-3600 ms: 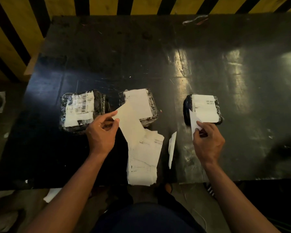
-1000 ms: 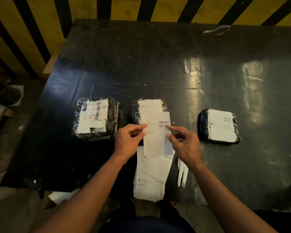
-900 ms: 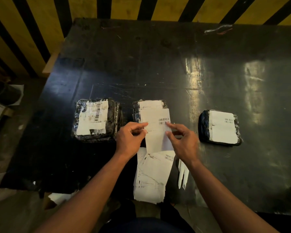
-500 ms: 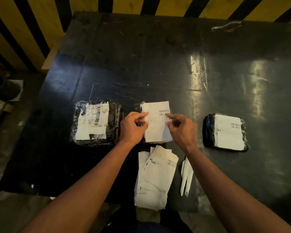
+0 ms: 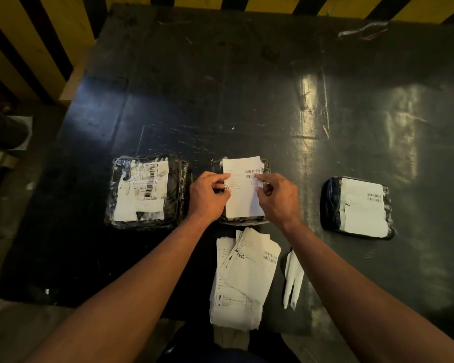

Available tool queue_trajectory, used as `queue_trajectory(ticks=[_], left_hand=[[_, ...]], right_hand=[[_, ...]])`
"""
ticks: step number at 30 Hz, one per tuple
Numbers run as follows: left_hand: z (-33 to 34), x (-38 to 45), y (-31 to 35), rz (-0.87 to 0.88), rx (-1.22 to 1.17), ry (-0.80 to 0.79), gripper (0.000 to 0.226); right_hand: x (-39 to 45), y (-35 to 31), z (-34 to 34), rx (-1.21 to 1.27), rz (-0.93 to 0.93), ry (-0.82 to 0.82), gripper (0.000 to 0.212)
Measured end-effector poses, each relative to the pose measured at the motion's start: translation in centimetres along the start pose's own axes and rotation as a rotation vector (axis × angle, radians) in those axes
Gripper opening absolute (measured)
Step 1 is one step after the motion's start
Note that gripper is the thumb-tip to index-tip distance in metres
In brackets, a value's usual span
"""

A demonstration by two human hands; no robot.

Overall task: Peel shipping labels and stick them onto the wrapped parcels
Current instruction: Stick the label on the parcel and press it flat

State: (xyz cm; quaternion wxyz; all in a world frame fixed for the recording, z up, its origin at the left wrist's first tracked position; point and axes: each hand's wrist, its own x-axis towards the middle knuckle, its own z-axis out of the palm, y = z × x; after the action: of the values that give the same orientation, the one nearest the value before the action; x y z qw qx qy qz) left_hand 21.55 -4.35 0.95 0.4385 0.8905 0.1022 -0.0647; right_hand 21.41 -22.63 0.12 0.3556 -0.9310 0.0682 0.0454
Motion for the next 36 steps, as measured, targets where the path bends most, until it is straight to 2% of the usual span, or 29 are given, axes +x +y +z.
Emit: queue_trajectory(ticks=[11, 16, 20, 22, 24, 26, 28, 33, 36], left_hand=[[0.4, 0.2, -0.1, 0.041, 0.076, -0.015, 0.046], [0.6, 0.0, 0.0, 0.074, 0.157, -0.024, 0.048], [0.9, -0.1, -0.5, 0.086, 0.319, 0.006, 0.051], [0.4, -0.3, -0.8, 0.143, 0.432, 0.031, 0.05], [0.0, -0.9, -1.2, 0.289, 0.484, 0.021, 0.045], [0.1, -1.6, -1.8, 0.415, 0.483, -0.042, 0.042], [0.4, -2.2, -2.4, 0.46, 0.473, -0.105, 0.045], [0.7, -2.9, -2.8, 0.424, 0.468, -0.138, 0.05], [0.7, -2.8, -2.7, 0.412, 0.473, -0.151, 0.053]], right_hand=[[0.0, -0.4, 0.2, -0.112, -0.124, -0.02, 0.037], [0.3, -0.1, 0.4, -0.143, -0.101, -0.028, 0.038], [0.3, 0.9, 0.4, -0.333, -0.141, 0.016, 0.039], [0.2, 1.2, 0.2, -0.371, -0.156, 0.029, 0.039], [-0.2, 1.5, 0.0, -0.423, -0.228, 0.024, 0.04], [-0.7, 1.7, 0.0, -0.506, -0.373, -0.037, 0.043], [-1.2, 2.1, 0.2, -0.542, -0.485, -0.144, 0.051], [-0.2, 2.2, 0.8, -0.588, -0.493, -0.363, 0.069], [1.9, 0.5, 1.1, -0.612, -0.487, -0.386, 0.073]])
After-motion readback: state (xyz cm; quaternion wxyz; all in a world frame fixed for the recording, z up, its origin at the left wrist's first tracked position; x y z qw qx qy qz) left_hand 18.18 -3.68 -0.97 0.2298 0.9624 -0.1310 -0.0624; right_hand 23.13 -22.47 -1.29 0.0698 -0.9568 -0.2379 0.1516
